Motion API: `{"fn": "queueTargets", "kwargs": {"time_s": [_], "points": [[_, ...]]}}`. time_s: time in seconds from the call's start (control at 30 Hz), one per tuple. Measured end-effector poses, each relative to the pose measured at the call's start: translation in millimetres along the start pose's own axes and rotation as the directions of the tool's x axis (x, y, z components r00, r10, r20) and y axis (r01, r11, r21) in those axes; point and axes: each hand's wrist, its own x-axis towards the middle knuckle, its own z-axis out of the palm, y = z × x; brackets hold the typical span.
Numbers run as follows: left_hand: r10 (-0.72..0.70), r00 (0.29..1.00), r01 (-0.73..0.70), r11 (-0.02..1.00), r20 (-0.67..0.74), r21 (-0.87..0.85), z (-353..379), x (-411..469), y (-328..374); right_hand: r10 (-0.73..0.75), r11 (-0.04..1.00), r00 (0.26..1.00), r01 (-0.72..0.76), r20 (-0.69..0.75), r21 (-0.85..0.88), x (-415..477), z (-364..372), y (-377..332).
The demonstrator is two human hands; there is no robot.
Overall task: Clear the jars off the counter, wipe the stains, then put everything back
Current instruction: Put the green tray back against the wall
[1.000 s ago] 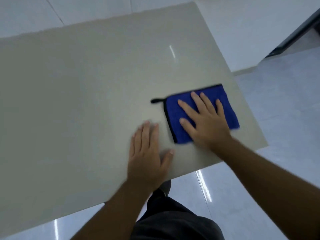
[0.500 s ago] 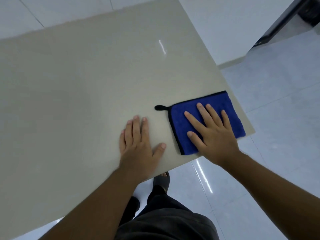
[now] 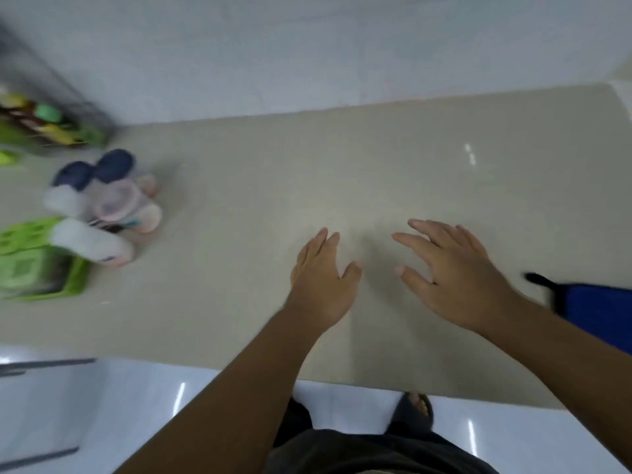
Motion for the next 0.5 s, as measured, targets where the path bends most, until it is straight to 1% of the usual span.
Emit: {"fn": "queueTargets", "kwargs": {"time_s": [0.07,0.13,0.23,0.3,0.4,0.43,0.5], "points": [[-0.108,0.992,0.102,0.990,-0.061,-0.097,-46.2,-0.7,-34.1,-0.072,0.996,0.997,0.071,0.026,0.048,26.2,2.9,-52.2],[-0.206,0.968,0.176,0.964,-0.143,-0.198,-91.7,-5.0,-72.7,-0.125,0.987,0.991,0.119,0.054,0.106,49.2,9.6,-108.9],[-0.278,0.918,0.202,0.941,-0.283,-0.270,-153.4,-21.5,-137.7,-0.190,0.964,0.971,0.156,0.148,0.215,83.3,30.2,-197.5],[-0.282,0.865,0.171,0.943,-0.414,-0.285,-194.5,-35.7,-185.0,-0.179,0.931,0.954,0.085,0.240,0.355,105.9,50.2,-261.2],[-0.257,0.769,0.121,0.957,-0.585,-0.262,-260.8,-49.4,-258.9,-0.117,0.835,0.931,-0.096,0.345,0.542,133.7,87.3,-354.3],[-0.266,0.734,0.129,0.958,-0.625,-0.256,-282.3,-52.1,-284.9,-0.098,0.803,0.911,-0.166,0.401,0.573,140.4,101.4,-382.8],[-0.337,0.643,0.178,0.939,-0.688,-0.294,-322.3,-53.8,-337.9,-0.057,0.727,0.851,-0.323,0.522,0.607,151.7,129.0,-434.8]]}}
